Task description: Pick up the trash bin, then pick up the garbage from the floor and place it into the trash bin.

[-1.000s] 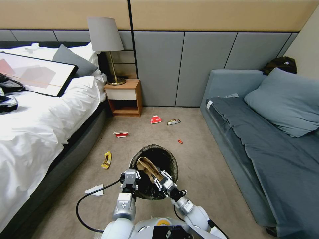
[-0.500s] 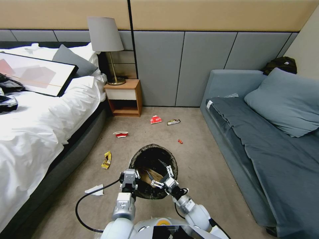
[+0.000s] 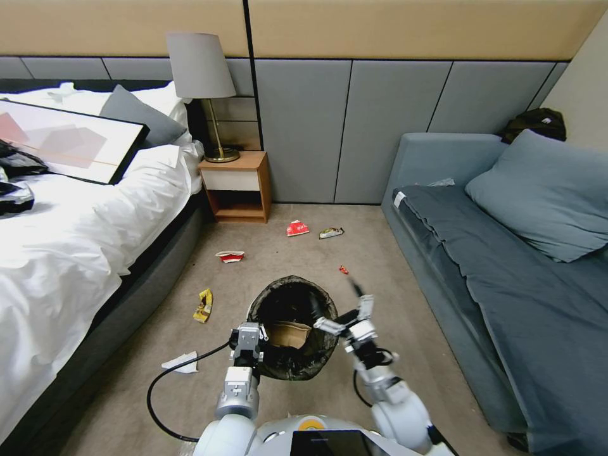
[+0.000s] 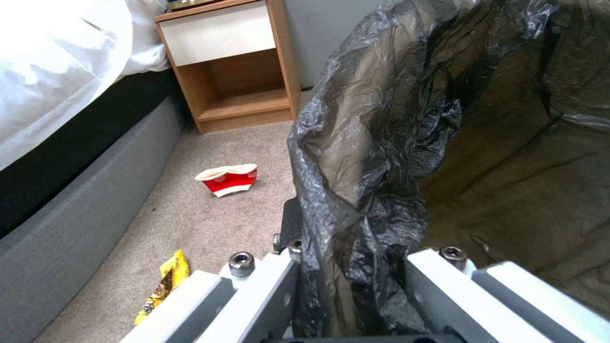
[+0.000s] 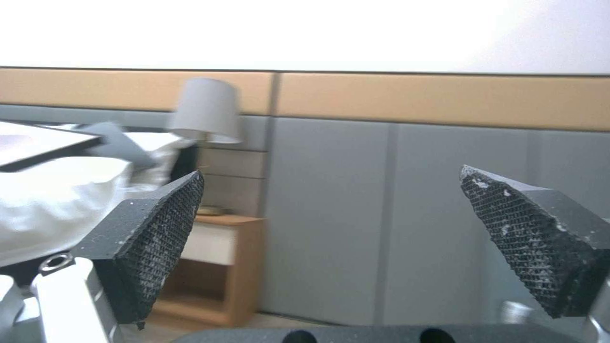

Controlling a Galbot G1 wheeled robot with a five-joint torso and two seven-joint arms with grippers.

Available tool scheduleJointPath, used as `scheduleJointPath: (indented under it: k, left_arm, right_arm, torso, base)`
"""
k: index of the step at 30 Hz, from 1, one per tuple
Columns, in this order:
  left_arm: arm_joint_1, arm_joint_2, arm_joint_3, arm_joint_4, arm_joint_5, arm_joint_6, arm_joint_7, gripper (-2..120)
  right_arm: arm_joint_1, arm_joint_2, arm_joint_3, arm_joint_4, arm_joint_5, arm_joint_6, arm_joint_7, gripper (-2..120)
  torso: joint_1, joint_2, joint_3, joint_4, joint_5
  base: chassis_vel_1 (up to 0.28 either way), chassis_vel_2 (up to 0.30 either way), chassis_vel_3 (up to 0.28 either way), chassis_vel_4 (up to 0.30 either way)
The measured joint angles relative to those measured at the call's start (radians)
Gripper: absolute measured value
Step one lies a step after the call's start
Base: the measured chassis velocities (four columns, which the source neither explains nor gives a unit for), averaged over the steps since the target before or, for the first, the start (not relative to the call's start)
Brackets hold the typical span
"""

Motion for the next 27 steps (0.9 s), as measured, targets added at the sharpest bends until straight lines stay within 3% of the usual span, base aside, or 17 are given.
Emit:
scheduleJointPath:
  k: [13,27]
  left_arm:
    - [0.007,0.008,-0.016,-0.025,-0.009,0.001,-0.001,1]
    - [0.012,0.0,-0.017,-0.033,-0.004,0.001,0.0,1]
  right_arm:
    - [0.004,0.039,0.067,-0.156,0.024,0.043,0.036,100]
    - [0.026,0.038,0.07,-0.171,0.049,0.043,0.031,100]
  torso:
    - [0.0,0.0,0.0,0.0002,0.0002]
    - [0.0,0.0,0.0,0.0002,0.0002]
  base:
    - [0.0,0.0,0.0,0.0]
    - [-0.011,0.009,0.007,-0.009]
